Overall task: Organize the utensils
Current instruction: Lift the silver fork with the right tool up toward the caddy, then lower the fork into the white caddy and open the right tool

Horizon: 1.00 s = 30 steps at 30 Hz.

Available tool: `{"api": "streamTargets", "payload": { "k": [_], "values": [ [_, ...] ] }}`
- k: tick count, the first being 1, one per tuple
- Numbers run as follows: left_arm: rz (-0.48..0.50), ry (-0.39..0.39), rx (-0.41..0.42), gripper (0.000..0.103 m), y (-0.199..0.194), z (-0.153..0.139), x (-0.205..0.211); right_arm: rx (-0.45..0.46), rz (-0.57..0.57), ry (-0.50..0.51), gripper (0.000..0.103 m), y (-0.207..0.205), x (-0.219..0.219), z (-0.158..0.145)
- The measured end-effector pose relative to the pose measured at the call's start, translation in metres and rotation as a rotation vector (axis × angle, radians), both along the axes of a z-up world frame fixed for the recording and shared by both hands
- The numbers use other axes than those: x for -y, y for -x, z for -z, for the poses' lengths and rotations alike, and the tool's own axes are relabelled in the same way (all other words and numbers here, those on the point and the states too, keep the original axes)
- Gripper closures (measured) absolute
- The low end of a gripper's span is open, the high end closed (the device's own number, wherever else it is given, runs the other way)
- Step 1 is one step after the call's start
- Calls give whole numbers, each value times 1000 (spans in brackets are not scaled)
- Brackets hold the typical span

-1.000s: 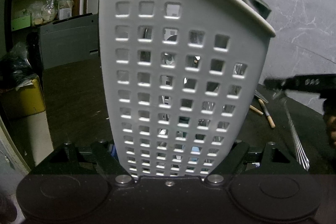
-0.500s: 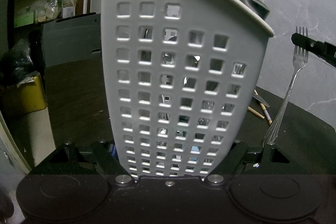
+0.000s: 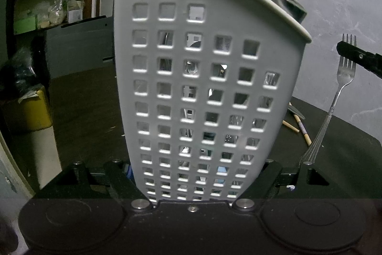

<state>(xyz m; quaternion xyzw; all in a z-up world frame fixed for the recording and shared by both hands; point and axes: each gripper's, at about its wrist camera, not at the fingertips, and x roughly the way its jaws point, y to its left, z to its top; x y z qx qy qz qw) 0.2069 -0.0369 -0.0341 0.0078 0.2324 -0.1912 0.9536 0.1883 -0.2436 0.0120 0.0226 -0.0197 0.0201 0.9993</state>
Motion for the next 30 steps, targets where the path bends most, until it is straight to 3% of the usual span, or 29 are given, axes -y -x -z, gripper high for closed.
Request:
{"api": "streamTargets", "payload": {
  "k": [8,17,30],
  "values": [
    [31,-6,3,23,-5,-3,-4,12,39,-34,101,8,-1,0],
    [49,-104,88,27,5,-6,5,59,67,7,101,22,2,-12],
    [55,-78,92,28,4,-2,4,47,54,24,101,16,0,-17]
  ]
}}
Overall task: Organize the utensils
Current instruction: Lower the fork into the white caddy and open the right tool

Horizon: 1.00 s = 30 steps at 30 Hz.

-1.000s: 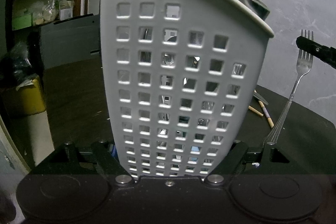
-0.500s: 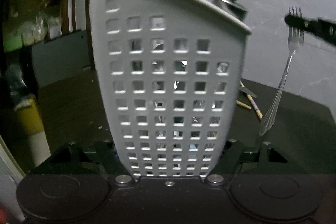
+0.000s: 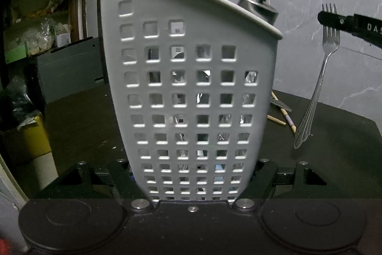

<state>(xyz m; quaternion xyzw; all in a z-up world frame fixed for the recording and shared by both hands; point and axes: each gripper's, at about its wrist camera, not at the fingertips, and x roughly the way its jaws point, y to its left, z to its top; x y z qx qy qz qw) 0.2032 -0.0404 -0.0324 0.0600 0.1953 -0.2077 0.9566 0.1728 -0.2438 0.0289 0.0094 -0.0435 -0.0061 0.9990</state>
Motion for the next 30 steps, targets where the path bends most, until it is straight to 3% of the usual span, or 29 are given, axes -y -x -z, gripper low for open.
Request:
{"api": "streamTargets", "payload": {
  "k": [13,30],
  "values": [
    [-8,0,11,28,8,3,-2,-3,-11,-8,101,2,0,1],
    [78,0,10,28,16,4,-13,-4,-32,6,101,9,0,-3]
  ]
}}
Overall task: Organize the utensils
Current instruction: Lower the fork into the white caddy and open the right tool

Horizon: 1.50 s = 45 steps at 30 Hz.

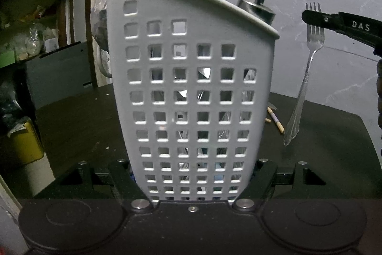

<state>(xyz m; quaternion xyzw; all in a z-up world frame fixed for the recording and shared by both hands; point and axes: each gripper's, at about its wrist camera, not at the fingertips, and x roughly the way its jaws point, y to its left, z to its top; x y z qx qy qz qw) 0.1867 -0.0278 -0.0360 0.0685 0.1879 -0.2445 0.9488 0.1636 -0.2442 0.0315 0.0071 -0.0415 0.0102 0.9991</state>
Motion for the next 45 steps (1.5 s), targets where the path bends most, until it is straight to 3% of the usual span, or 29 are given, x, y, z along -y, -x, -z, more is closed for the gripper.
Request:
{"api": "streamTargets", "payload": {
  "k": [9,14,19,22,29,39,45],
  "values": [
    [12,-29,51,27,15,9,-1,49,-54,57,101,3,-8,-16],
    [6,-19,47,28,15,11,2,171,-87,129,101,12,-21,-45],
    [-4,-12,42,28,19,11,0,336,-154,131,101,21,-38,-73],
    [-8,-14,44,28,19,10,1,383,-221,135,101,16,-53,-81],
    [-10,-15,48,28,19,10,2,317,-307,219,101,-7,-88,-63],
    [-11,-15,47,28,19,10,1,136,-364,256,101,-21,-100,-29],
    [-11,-14,47,28,19,10,1,89,-368,245,100,-23,-99,-21]
  ]
}}
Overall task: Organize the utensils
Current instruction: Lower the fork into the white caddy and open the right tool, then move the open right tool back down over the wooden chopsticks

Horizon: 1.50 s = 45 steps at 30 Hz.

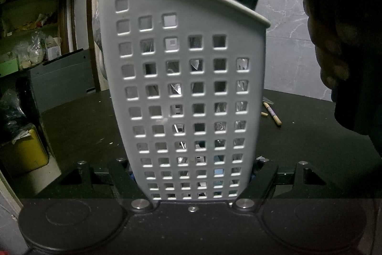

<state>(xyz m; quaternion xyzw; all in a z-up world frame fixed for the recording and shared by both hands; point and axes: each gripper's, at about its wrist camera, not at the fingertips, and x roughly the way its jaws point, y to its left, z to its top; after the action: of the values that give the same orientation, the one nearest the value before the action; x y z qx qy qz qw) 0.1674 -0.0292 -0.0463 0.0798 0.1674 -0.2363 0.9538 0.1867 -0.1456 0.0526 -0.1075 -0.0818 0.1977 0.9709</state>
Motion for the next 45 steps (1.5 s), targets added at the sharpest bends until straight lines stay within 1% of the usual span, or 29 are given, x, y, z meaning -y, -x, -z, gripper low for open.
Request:
{"api": "streamTargets", "payload": {
  "k": [4,8,10,12,14,15,16,18,19,20,21,23,25,27,30,32,35,37,39,42,45],
  "values": [
    [0,0,0,28,0,0,0,-28,-8,3,100,-2,2,1],
    [0,2,-1,28,0,0,0,-48,-33,42,100,-3,-3,3],
    [1,2,-1,28,0,0,0,-70,-51,57,94,-4,-4,4],
    [1,4,-2,28,-1,0,0,-74,-50,61,84,-3,-4,6],
    [1,4,-1,28,-1,0,0,-76,-43,58,79,-3,-3,5],
    [1,6,-2,28,-1,0,-1,-81,-46,51,71,-3,-1,5],
    [1,6,-2,28,-1,0,-1,-85,-43,41,64,-3,1,4],
    [1,7,-2,28,-1,0,-1,-80,-29,19,38,-2,7,3],
    [1,7,-2,28,-1,0,-1,-80,-26,-2,31,-1,14,2],
    [1,6,-2,28,-1,0,-1,-82,-21,-23,18,0,20,0],
    [1,6,-1,28,-1,0,-1,-79,-7,-41,6,1,28,-2],
    [2,5,0,28,-1,0,-1,-61,54,-56,1,3,41,-4],
    [2,5,1,28,-2,1,-1,-60,131,-46,0,3,56,-4],
    [1,5,0,28,-1,1,-1,-80,196,-34,0,0,69,-2],
    [2,4,1,28,-1,1,-1,-158,294,-15,0,-9,88,4],
    [2,4,1,28,-1,1,-2,-251,359,-17,0,-19,98,12],
    [1,6,0,28,-1,1,-2,-436,420,-16,0,-40,113,27],
    [2,5,0,28,-1,1,-2,-552,447,-17,0,-57,122,38],
    [1,5,0,28,-1,1,-1,-628,452,-12,0,-69,128,47],
    [1,4,0,28,-1,1,-1,-667,442,5,0,-79,131,57],
    [1,2,1,28,-1,1,-1,-676,395,32,0,-84,126,61]
  ]
}}
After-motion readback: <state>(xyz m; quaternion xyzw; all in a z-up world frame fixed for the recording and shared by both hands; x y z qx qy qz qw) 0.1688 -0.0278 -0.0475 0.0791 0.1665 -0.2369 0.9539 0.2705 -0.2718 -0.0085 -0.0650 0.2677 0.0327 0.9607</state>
